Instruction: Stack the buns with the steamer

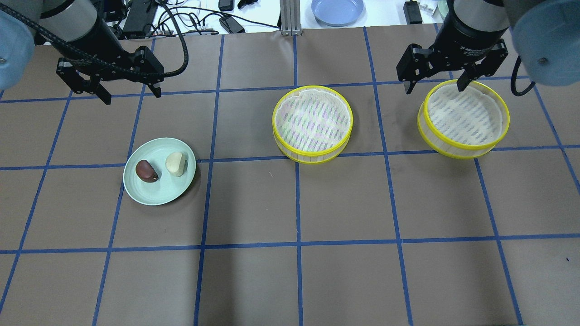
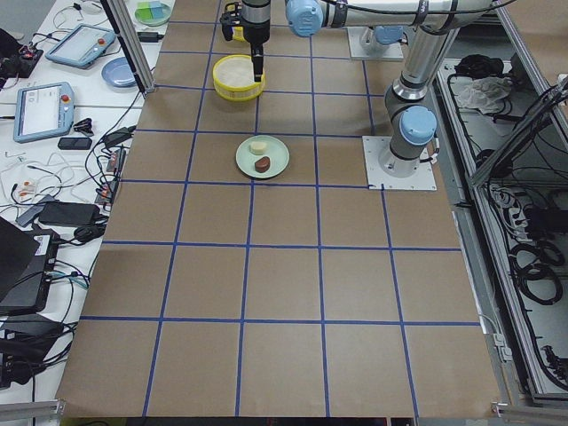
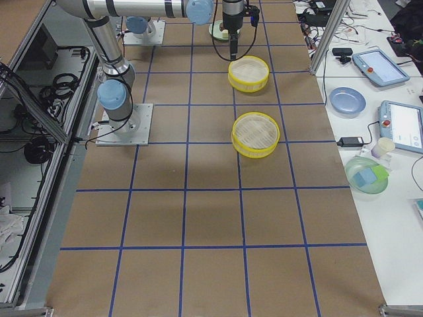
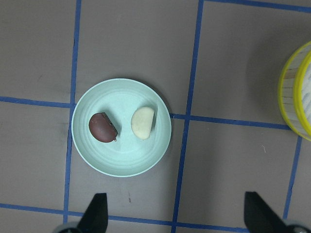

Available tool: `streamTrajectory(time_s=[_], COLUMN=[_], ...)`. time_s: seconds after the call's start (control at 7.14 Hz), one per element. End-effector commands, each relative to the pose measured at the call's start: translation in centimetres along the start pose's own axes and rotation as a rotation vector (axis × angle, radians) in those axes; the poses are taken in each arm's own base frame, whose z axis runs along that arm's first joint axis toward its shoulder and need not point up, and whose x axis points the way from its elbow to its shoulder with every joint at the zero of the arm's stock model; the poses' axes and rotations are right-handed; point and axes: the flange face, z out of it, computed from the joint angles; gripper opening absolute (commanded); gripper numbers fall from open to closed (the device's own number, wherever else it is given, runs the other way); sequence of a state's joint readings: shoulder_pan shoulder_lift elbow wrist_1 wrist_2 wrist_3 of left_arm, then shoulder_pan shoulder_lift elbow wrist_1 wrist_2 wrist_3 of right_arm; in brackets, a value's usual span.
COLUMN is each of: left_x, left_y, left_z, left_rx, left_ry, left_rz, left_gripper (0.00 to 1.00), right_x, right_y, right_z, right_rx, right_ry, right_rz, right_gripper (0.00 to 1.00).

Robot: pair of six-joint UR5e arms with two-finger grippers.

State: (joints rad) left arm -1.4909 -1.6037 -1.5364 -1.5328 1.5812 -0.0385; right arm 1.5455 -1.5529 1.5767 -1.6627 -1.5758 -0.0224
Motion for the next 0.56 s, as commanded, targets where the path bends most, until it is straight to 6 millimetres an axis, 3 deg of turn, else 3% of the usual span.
streamTrajectory(time_s=[0.0, 0.28, 0.42], left_x=[-0.9, -1.2, -1.6], left_y=[-0.1, -0.3, -0.5], left_z=[0.4, 0.3, 0.7], left_rx=[-0.012, 0.002, -0.006], left_ry=[-0.001, -0.001, 0.0], left_rz=[-0.018, -0.021, -0.032], left_gripper=[1.0, 1.0, 1.0], right_x=[0.0, 1.0, 1.4], right_y=[0.0, -1.2, -2.9], right_z=[0.1, -1.1, 0.7], right_rx=[-0.003, 0.087, 0.098], right_ry=[0.016, 0.069, 0.097], right_rz=[0.006, 0.01, 0.022], right_gripper=[1.0, 1.0, 1.0])
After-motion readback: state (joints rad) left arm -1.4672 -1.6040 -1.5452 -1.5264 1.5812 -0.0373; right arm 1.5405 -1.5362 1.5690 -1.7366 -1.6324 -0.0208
